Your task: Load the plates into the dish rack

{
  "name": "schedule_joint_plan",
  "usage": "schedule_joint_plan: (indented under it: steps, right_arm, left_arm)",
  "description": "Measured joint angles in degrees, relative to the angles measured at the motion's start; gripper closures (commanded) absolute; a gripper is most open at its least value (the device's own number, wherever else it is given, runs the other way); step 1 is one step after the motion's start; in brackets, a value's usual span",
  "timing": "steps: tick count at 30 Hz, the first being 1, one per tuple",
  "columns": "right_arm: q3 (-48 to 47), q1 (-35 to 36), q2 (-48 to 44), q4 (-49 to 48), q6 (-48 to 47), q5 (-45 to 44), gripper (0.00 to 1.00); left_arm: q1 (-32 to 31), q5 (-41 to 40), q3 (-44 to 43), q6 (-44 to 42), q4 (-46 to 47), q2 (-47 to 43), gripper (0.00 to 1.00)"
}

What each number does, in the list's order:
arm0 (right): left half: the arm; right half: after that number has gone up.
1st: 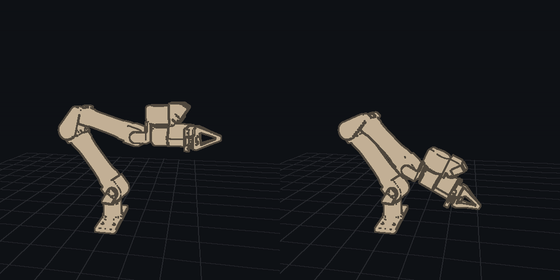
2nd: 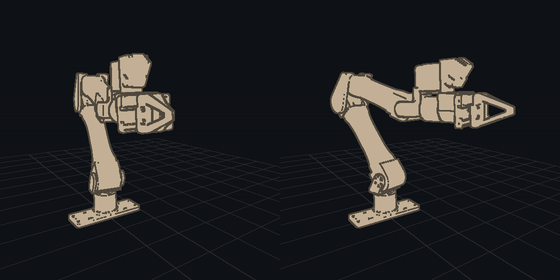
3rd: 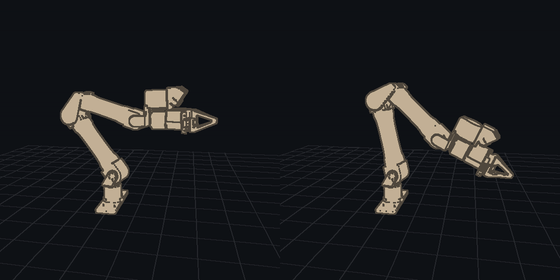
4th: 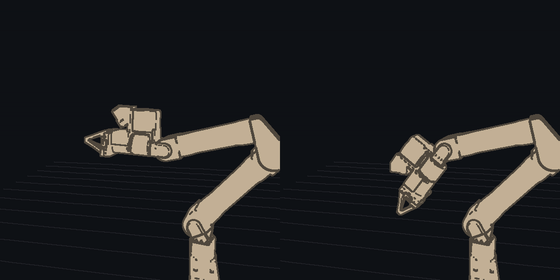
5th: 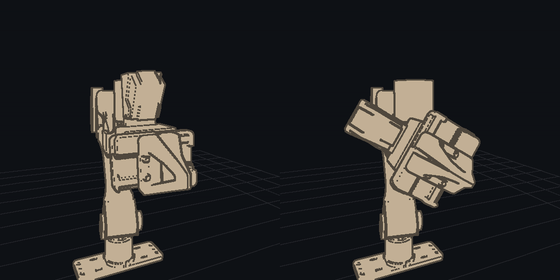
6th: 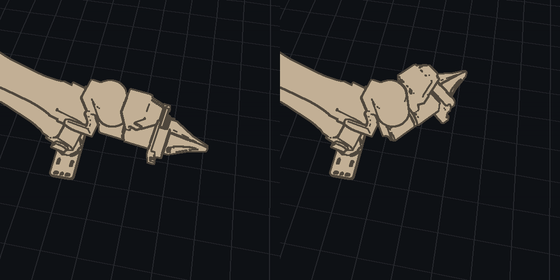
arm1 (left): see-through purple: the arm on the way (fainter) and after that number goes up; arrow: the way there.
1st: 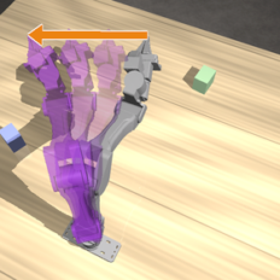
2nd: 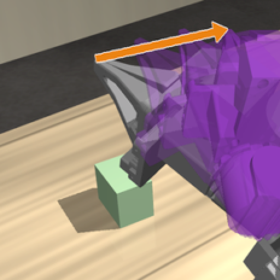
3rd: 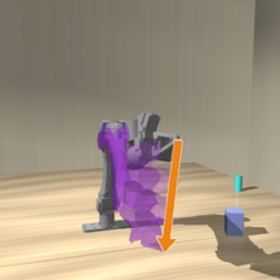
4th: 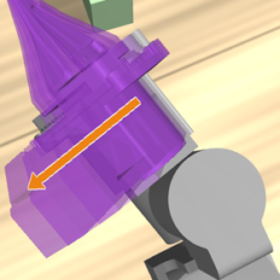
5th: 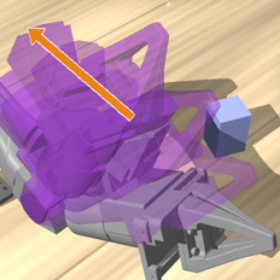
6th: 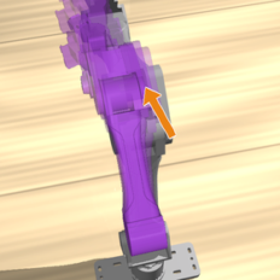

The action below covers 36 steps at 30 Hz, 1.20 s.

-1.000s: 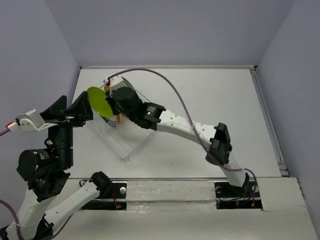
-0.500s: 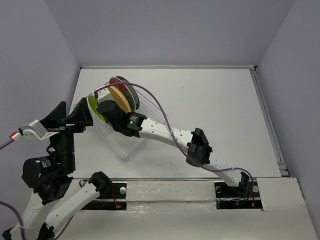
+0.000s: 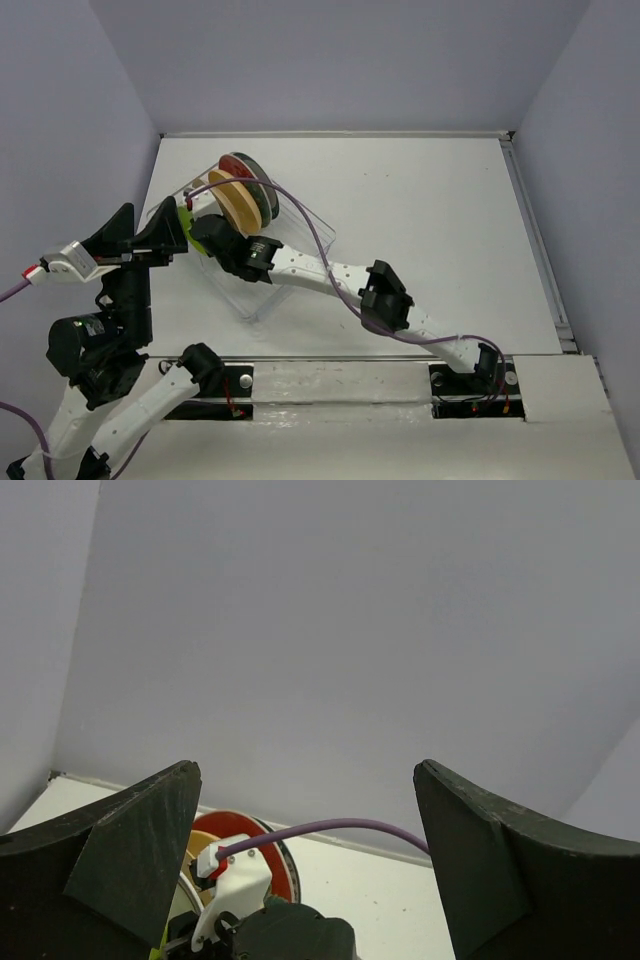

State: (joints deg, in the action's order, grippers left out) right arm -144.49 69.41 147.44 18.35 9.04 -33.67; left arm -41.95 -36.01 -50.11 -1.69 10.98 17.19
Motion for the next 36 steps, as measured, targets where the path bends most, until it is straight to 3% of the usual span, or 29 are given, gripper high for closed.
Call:
schedule_joint_plan:
  steps: [4, 12, 19, 25, 29, 36]
  right_arm:
    - [0.37, 0.04, 0.42, -1.14, 0.02, -0.02, 0.42]
    - [17.55, 0.04, -10.23, -7.76, 0.07, 5.46, 0.36]
    - [38.47, 0.04, -32.61, -18.62, 0.13, 10.93, 0.01]
    - [58.36, -0.02, -53.44, -29.27, -1.46, 11.52, 0.00]
    - [75.82, -1.42, -70.88, -31.58, -2.25, 6.36, 0.00]
    - [96.39, -5.35, -94.73, -32.96, -3.50, -7.39, 0.00]
  left_arm:
    - [0.57, 0.02, 0.26, 0.02, 0.22, 0.04, 0.01]
    - [1.14, 0.52, 0.28, 0.31, 0.24, 1.46, 0.01]
    - [1.57, 2.67, -2.23, 2.40, -1.38, 6.19, 0.01]
    - [1.64, 6.64, -5.99, 5.64, -3.80, 12.74, 0.01]
    - [1.90, 10.93, -6.32, 8.15, -4.61, 16.70, 0.01]
    - [1.95, 18.91, -6.05, 13.97, -5.46, 25.16, 0.01]
